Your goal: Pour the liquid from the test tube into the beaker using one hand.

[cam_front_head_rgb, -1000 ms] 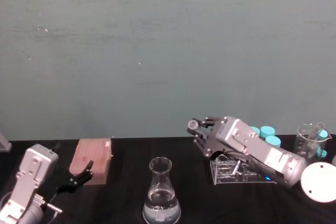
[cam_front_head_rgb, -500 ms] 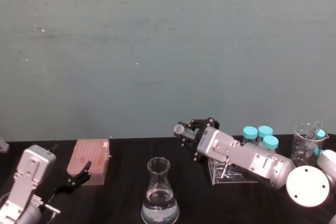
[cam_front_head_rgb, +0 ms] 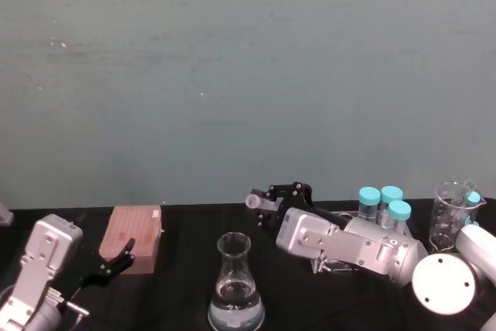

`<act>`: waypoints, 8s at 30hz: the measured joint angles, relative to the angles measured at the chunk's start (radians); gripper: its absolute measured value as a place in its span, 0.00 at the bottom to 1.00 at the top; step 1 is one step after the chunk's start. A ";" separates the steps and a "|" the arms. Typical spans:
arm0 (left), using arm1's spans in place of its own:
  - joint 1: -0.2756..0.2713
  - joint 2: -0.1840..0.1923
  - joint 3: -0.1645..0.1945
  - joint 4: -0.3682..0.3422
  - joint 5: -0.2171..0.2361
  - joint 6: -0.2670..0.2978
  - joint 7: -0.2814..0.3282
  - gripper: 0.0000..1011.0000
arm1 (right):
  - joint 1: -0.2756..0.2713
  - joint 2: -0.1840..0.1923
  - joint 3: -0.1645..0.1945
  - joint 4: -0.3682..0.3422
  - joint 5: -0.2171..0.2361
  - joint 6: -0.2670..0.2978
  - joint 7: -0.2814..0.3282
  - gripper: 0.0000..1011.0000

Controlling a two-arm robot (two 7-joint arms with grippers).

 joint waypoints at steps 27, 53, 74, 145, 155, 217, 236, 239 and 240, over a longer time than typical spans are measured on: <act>0.000 0.000 0.000 0.000 0.000 0.000 0.000 0.99 | 0.024 0.002 -0.059 0.043 -0.201 -0.065 -0.134 0.20; 0.000 0.000 0.000 0.000 0.000 0.000 0.000 0.99 | 0.054 0.006 -0.116 0.080 -0.354 -0.120 -0.259 0.20; 0.000 0.000 0.000 0.000 0.000 0.000 0.000 0.99 | 0.060 0.034 -0.157 0.080 -0.456 -0.149 -0.352 0.20; 0.000 0.000 0.000 0.000 0.000 0.000 0.000 0.99 | 0.149 0.070 -0.293 0.133 -0.683 -0.127 -0.570 0.20; 0.000 0.000 0.000 0.000 0.000 0.000 0.000 0.99 | 0.164 0.074 -0.309 0.140 -0.701 -0.121 -0.585 0.20; 0.000 0.000 0.000 0.000 0.000 0.000 0.000 0.99 | 0.083 0.027 0.171 0.154 0.558 0.373 0.294 0.20; 0.000 0.000 0.000 0.000 0.000 0.000 0.000 0.99 | 0.114 0.025 0.114 0.241 0.544 0.324 0.270 0.20; 0.000 0.000 0.000 0.000 0.000 0.000 0.000 0.99 | 0.121 0.020 0.108 0.262 0.534 0.312 0.264 0.20; 0.000 0.000 0.000 0.000 0.000 0.000 0.000 0.99 | 0.123 0.019 0.106 0.268 0.531 0.310 0.263 0.20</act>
